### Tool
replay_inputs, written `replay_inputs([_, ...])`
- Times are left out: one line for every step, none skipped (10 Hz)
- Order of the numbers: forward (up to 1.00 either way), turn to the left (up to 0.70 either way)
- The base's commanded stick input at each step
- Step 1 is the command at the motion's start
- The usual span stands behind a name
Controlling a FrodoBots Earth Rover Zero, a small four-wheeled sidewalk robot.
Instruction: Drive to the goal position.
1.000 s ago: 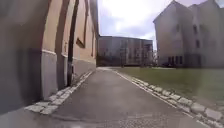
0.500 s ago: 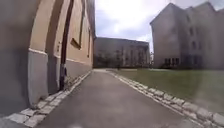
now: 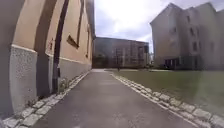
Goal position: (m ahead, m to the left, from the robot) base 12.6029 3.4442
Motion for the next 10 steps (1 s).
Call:
replay_inputs([0.0,0.0])
replay_inputs([0.0,0.0])
replay_inputs([0.0,0.0])
replay_inputs([0.02,0.0])
replay_inputs([0.12,0.01])
replay_inputs([0.21,0.01])
replay_inputs([0.31,0.02])
replay_inputs([0.4,0.02])
replay_inputs([0.5,0.03])
replay_inputs([0.6,0.03])
